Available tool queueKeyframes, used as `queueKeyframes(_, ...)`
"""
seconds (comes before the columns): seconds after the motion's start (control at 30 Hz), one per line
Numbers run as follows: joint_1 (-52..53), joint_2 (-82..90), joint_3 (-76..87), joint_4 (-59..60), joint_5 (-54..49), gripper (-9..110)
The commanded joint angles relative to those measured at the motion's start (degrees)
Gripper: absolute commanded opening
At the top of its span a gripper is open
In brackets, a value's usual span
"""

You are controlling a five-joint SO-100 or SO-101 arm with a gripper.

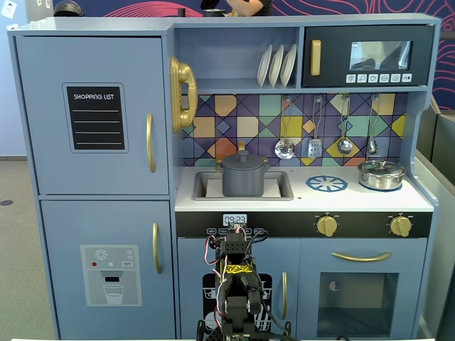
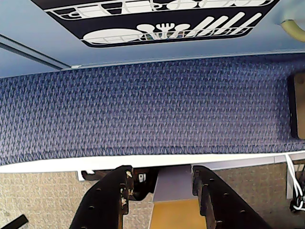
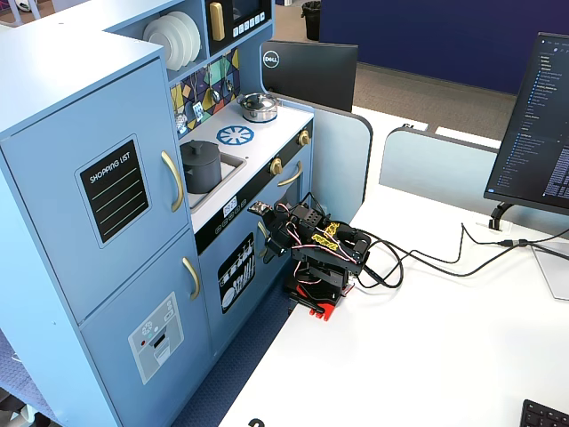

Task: Take off the lid from the gray recipient and place it on the counter

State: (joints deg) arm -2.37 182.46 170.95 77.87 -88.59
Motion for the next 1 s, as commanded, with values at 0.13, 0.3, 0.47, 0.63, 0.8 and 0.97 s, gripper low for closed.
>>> queueKeyframes(0.13,5.54,-0.35,1.05,9.76,1.93,0)
queueKeyframes(0.3,5.54,-0.35,1.05,9.76,1.93,0)
queueKeyframes(0.47,5.27,-0.35,-1.23,7.56,4.48,0)
queueKeyframes(0.63,2.81,-1.23,-17.67,1.14,7.56,0)
queueKeyframes(0.8,2.81,-4.92,-33.13,-8.35,-4.31,0)
queueKeyframes(0.97,3.96,-10.46,-46.41,-14.59,-3.60,0)
